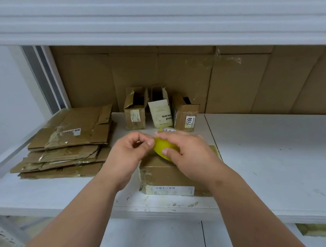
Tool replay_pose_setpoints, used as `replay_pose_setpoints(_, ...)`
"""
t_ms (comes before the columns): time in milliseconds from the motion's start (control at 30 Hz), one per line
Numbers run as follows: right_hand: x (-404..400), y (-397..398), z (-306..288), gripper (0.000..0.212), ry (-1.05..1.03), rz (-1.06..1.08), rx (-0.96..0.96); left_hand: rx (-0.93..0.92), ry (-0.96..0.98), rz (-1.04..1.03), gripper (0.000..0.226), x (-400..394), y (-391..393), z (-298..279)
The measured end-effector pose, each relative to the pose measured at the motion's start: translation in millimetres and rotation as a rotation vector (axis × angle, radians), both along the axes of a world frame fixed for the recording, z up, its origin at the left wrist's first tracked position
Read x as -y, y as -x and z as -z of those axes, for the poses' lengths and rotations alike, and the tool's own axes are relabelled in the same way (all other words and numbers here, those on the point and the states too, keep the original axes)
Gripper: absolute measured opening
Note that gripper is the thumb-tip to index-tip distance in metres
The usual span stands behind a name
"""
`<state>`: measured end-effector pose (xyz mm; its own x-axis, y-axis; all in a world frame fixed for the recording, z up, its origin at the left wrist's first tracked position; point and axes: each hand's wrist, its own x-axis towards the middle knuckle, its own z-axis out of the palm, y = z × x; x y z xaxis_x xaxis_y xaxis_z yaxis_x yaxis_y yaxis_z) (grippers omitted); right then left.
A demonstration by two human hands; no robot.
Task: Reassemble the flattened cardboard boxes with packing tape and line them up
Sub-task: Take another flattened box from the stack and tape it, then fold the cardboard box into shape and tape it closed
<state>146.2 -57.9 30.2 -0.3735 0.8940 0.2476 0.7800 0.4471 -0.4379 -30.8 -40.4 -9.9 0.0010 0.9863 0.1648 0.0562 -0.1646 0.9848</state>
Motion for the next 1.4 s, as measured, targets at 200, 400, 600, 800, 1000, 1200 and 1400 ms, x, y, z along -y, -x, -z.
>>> replay_pose_setpoints(200,-3.2,-8.9,4.9,0.089,0.194,0.025,-0.091,0.169,0.072,-0.101,0.021,-4.5,-1.5,3.2)
replay_pose_setpoints(400,-11.6,-21.2,6.3,0.016,0.003,-0.052,0.109,0.170,0.086,-0.125,0.019,-7.8,-0.9,7.2)
replay_pose_setpoints(600,-12.6,-31.6,-4.3,0.027,0.064,-0.075,-0.016,0.104,0.045,-0.201,0.024,-10.3,-17.1,8.7)
replay_pose_setpoints(800,-18.1,-54.6,-0.6,0.019,0.105,-0.115,-0.180,0.075,0.029,-0.216,0.021,-9.1,-29.4,6.0)
replay_pose_setpoints(1000,-24.1,-61.3,-10.8,0.021,0.099,-0.164,-0.062,0.050,0.044,-0.272,0.021,-7.6,-31.0,7.7)
replay_pose_setpoints(1200,-33.6,-74.6,-9.3,0.035,0.099,-0.083,-0.140,0.209,0.134,-0.300,0.019,-13.0,-25.3,6.4)
replay_pose_setpoints(1400,-39.3,-86.2,-13.3,0.022,0.281,-0.116,-0.302,0.305,0.214,-0.296,0.023,-14.6,-20.2,0.7)
